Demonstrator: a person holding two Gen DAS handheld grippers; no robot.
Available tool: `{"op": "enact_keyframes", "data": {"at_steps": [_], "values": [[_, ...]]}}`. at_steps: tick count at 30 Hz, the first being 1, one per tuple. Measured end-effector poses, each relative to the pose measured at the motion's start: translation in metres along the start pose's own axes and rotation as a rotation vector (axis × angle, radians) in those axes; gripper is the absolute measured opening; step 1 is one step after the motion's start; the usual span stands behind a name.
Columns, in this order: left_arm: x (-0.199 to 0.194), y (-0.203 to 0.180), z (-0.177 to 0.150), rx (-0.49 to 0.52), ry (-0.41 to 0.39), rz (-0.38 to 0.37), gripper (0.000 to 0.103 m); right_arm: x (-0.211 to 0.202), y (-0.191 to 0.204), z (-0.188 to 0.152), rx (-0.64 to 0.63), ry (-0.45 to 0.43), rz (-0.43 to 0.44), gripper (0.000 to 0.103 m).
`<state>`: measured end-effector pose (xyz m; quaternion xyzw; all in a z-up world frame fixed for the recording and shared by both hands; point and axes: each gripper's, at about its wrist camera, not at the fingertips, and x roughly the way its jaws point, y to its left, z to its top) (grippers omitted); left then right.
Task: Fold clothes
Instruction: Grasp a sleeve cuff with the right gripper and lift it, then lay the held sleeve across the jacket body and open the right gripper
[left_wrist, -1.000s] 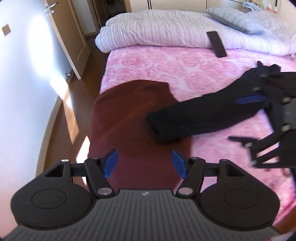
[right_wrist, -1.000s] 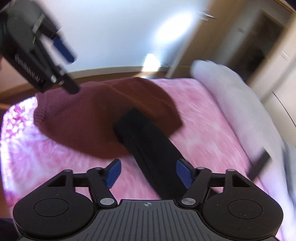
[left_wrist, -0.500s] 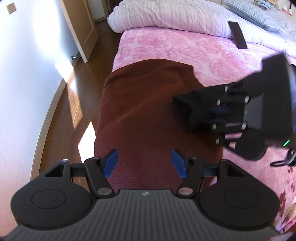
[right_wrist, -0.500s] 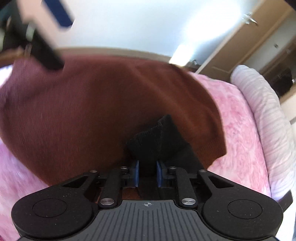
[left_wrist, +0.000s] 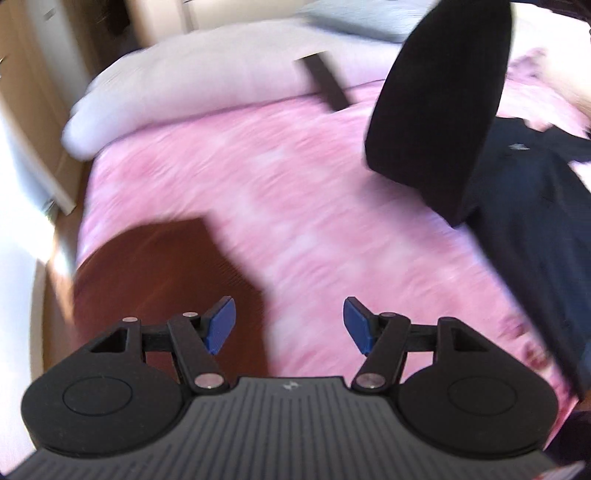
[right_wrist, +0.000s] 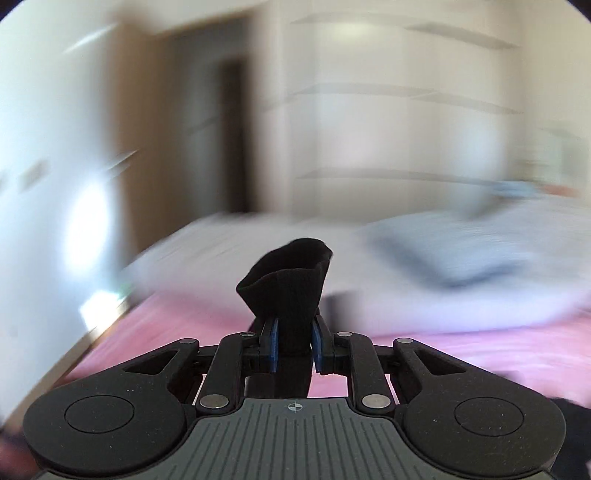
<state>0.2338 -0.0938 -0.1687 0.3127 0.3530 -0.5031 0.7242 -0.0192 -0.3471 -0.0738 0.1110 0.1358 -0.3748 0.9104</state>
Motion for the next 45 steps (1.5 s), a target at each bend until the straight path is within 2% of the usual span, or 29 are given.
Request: {"op": "enact_keyframes", "data": {"at_steps": [3, 5, 7, 10, 12, 14, 15, 17, 20, 25, 31, 34, 37, 39, 42, 44, 45], "values": [[0.019, -0.058, 0.03, 0.051, -0.015, -0.058, 0.06, -0.022, -0.122, -0.024, 0.211, -0.005, -0.247, 0.018], [0.036, -0.1, 0.048, 0.071, -0.014, -0.095, 0.06, -0.021, -0.193, -0.064, 0.368, 0.086, -0.354, 0.018], [0.058, -0.143, 0.062, 0.081, -0.006, -0.119, 0.06, -0.011, -0.242, -0.101, 0.439, 0.186, -0.375, 0.018], [0.101, -0.203, 0.075, 0.076, 0.029, -0.12, 0.06, 0.008, -0.281, -0.138, 0.447, 0.291, -0.3, 0.018], [0.131, -0.24, 0.08, 0.067, 0.057, -0.098, 0.06, 0.017, -0.295, -0.147, 0.429, 0.338, -0.245, 0.018], [0.16, -0.264, 0.082, 0.064, 0.078, -0.045, 0.06, 0.024, -0.303, -0.148, 0.414, 0.362, -0.193, 0.018], [0.172, -0.271, 0.084, 0.07, 0.093, -0.015, 0.06, 0.027, -0.306, -0.147, 0.407, 0.373, -0.167, 0.018], [0.195, -0.286, 0.087, 0.078, 0.122, 0.04, 0.06, 0.008, -0.31, -0.147, 0.39, 0.386, -0.127, 0.018], [0.207, -0.279, 0.092, 0.016, 0.14, 0.057, 0.06, -0.013, -0.328, -0.148, 0.371, 0.386, -0.104, 0.018], [0.208, -0.263, 0.095, -0.015, 0.161, 0.113, 0.06, -0.043, -0.357, -0.177, 0.406, 0.453, -0.168, 0.018], [0.189, -0.26, 0.095, -0.003, 0.196, 0.126, 0.06, -0.077, -0.391, -0.227, 0.629, 0.551, -0.275, 0.019], [0.178, -0.264, 0.098, -0.002, 0.201, 0.133, 0.06, -0.093, -0.396, -0.232, 0.684, 0.553, -0.305, 0.019], [0.169, -0.275, 0.102, -0.005, 0.19, 0.123, 0.06, -0.1, -0.406, -0.23, 0.74, 0.552, -0.297, 0.019], [0.165, -0.285, 0.105, 0.011, 0.169, 0.104, 0.06, -0.1, -0.41, -0.219, 0.702, 0.544, -0.306, 0.019], [0.164, -0.297, 0.11, 0.053, 0.142, 0.067, 0.06, -0.1, -0.409, -0.194, 0.555, 0.52, -0.34, 0.019], [0.164, -0.299, 0.113, 0.073, 0.131, 0.059, 0.06, -0.097, -0.402, -0.177, 0.431, 0.485, -0.301, 0.019], [0.166, -0.296, 0.114, 0.065, 0.122, 0.057, 0.06, -0.091, -0.398, -0.17, 0.374, 0.48, -0.262, 0.036]]}}
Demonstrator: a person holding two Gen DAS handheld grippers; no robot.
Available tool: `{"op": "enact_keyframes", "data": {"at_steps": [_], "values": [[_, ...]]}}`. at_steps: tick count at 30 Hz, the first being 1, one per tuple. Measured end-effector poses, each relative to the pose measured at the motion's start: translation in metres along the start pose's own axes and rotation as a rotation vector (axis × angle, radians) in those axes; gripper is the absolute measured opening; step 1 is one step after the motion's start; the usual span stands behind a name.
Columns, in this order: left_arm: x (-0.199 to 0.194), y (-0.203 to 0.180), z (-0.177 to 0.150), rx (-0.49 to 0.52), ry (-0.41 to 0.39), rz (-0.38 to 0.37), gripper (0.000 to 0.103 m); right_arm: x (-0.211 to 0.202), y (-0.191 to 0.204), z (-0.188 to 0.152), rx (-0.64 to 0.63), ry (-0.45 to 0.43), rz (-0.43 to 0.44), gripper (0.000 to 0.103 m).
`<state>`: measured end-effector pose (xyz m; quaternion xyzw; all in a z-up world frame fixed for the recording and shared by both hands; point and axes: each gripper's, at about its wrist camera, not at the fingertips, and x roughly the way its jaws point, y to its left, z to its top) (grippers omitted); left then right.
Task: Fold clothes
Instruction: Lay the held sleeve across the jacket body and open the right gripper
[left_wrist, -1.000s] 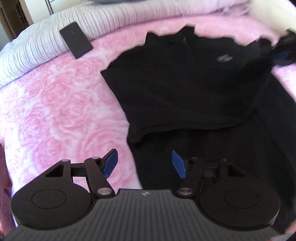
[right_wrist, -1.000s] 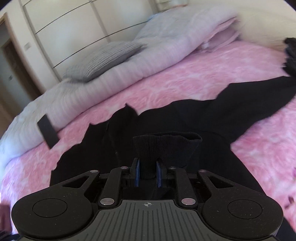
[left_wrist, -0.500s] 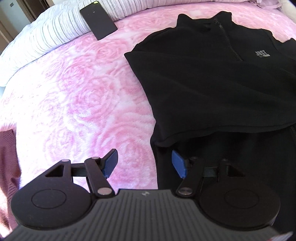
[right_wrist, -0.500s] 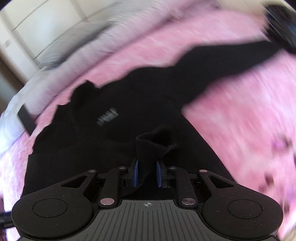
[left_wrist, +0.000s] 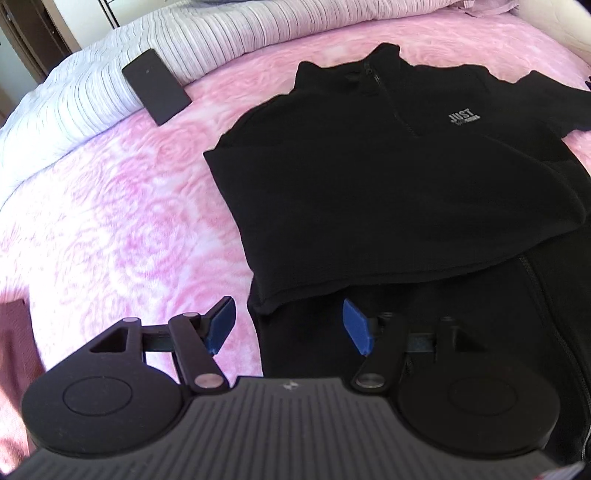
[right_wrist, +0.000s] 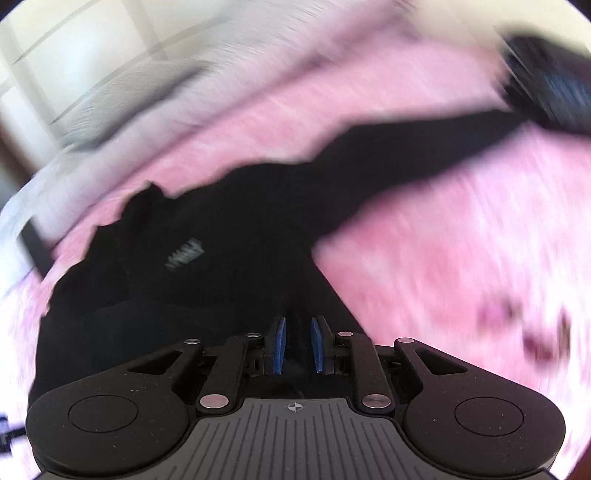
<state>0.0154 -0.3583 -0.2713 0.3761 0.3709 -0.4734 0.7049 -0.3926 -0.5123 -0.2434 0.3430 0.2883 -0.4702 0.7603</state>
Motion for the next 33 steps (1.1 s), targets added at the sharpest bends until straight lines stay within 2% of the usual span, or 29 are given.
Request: {"op": "enact_keyframes", "data": {"at_steps": [1, 2, 3, 7, 10, 12, 14, 16, 17, 18, 20, 21, 22, 27, 29, 33], "values": [[0.003, 0.004, 0.001, -0.021, -0.007, -0.004, 0.06, 0.003, 0.008, 0.006, -0.06, 0.001, 0.028, 0.06], [0.007, 0.01, 0.002, -0.049, -0.008, -0.012, 0.06, 0.008, 0.016, 0.011, -0.114, 0.009, 0.054, 0.068], [0.011, 0.017, 0.003, -0.076, -0.01, -0.019, 0.06, 0.014, 0.025, 0.017, -0.163, 0.023, 0.08, 0.07], [0.019, 0.043, 0.008, -0.182, -0.044, -0.041, 0.06, 0.056, 0.066, 0.038, -0.387, 0.132, 0.224, 0.07], [0.029, 0.054, 0.01, -0.223, -0.063, -0.095, 0.06, 0.091, 0.098, 0.046, -0.573, 0.207, 0.309, 0.07], [0.045, 0.06, 0.011, -0.238, -0.045, -0.138, 0.059, 0.114, 0.117, 0.051, -0.668, 0.254, 0.357, 0.07], [0.066, 0.063, 0.009, -0.252, 0.001, -0.175, 0.054, 0.135, 0.134, 0.051, -0.733, 0.295, 0.405, 0.07], [0.083, 0.062, 0.002, -0.257, 0.049, -0.188, 0.047, 0.155, 0.149, 0.051, -0.774, 0.342, 0.451, 0.069], [0.089, 0.062, -0.001, -0.252, 0.059, -0.187, 0.047, 0.164, 0.155, 0.048, -0.798, 0.371, 0.467, 0.069], [0.091, 0.061, -0.003, -0.249, 0.055, -0.187, 0.047, 0.173, 0.159, 0.044, -0.828, 0.404, 0.475, 0.061], [0.092, 0.06, -0.007, -0.247, 0.046, -0.184, 0.048, 0.188, 0.169, 0.044, -0.891, 0.472, 0.481, 0.016], [0.091, 0.061, -0.007, -0.25, 0.044, -0.181, 0.048, 0.19, 0.175, 0.047, -0.915, 0.486, 0.469, 0.011], [0.089, 0.061, -0.007, -0.254, 0.041, -0.179, 0.048, 0.19, 0.179, 0.051, -0.934, 0.485, 0.47, 0.0], [0.096, 0.056, -0.009, -0.246, 0.04, -0.18, 0.051, 0.188, 0.188, 0.069, -0.978, 0.421, 0.476, 0.0], [0.099, 0.055, -0.009, -0.234, 0.04, -0.176, 0.052, 0.194, 0.185, 0.065, -1.002, 0.44, 0.467, 0.001], [0.092, 0.055, -0.005, -0.211, 0.04, -0.162, 0.052, 0.185, 0.164, 0.067, -0.906, 0.408, 0.42, 0.002]]}}
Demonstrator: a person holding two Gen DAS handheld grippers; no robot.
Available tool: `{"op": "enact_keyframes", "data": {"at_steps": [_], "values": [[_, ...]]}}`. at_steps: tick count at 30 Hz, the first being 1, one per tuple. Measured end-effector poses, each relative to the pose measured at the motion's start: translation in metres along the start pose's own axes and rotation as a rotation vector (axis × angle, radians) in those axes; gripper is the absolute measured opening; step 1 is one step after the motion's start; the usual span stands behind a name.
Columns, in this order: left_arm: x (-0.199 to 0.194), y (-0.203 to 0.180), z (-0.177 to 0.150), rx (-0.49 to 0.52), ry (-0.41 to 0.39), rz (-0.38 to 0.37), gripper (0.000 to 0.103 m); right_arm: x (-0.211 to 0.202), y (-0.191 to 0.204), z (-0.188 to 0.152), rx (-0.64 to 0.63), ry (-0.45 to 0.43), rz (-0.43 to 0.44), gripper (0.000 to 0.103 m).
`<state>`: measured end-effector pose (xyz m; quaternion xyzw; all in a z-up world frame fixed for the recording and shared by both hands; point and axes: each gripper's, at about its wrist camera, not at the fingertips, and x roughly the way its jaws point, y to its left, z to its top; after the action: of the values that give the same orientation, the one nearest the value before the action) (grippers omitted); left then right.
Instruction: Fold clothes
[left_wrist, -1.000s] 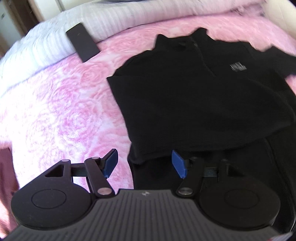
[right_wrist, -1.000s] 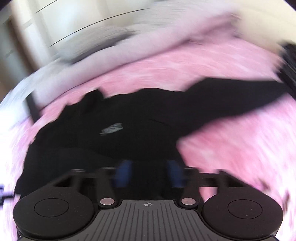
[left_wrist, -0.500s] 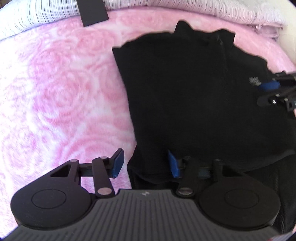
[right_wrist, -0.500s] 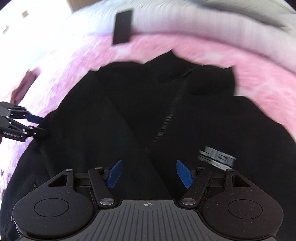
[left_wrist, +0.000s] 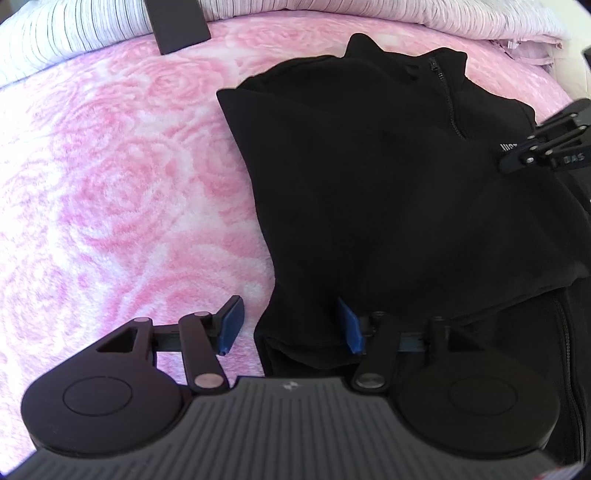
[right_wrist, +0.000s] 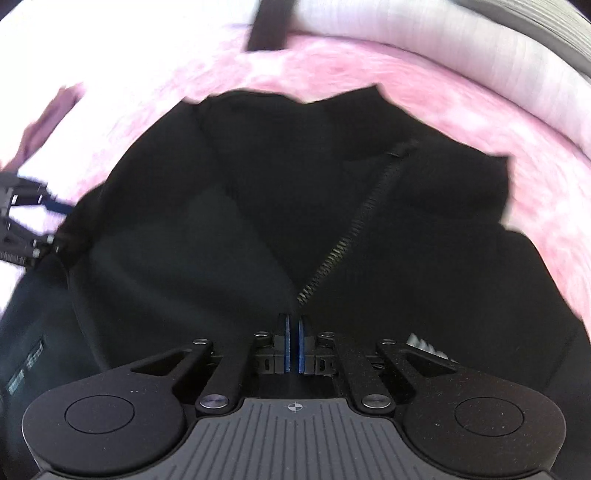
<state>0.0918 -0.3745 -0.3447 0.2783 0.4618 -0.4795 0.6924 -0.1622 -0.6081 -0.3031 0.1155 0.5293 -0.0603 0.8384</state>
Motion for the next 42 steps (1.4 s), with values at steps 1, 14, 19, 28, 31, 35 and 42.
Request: {"op": "enact_keyframes", "data": {"at_steps": [1, 14, 19, 28, 31, 35, 42], "values": [[-0.006, -0.001, 0.0, 0.008, -0.015, 0.013, 0.052, -0.011, -0.001, -0.006, 0.034, -0.029, -0.021, 0.003], [-0.003, -0.01, -0.008, 0.085, 0.001, 0.023, 0.05, -0.064, 0.044, -0.132, 0.339, -0.193, -0.276, 0.047], [-0.007, -0.007, -0.01, 0.116, -0.013, 0.024, 0.051, -0.075, 0.034, -0.115, 0.311, -0.244, -0.276, 0.049], [-0.016, 0.013, -0.003, -0.032, -0.017, 0.004, 0.051, -0.058, 0.022, -0.062, 0.125, -0.242, -0.281, 0.049], [-0.039, 0.02, 0.006, -0.074, -0.097, -0.055, 0.048, -0.059, 0.022, -0.065, 0.143, -0.23, -0.26, 0.049], [-0.03, 0.035, 0.039, -0.116, -0.13, -0.086, 0.048, -0.059, 0.02, -0.092, 0.137, -0.146, -0.274, 0.049], [0.047, 0.038, 0.086, -0.03, -0.019, -0.103, 0.027, -0.063, -0.002, -0.127, 0.29, -0.104, -0.262, 0.049]]}}
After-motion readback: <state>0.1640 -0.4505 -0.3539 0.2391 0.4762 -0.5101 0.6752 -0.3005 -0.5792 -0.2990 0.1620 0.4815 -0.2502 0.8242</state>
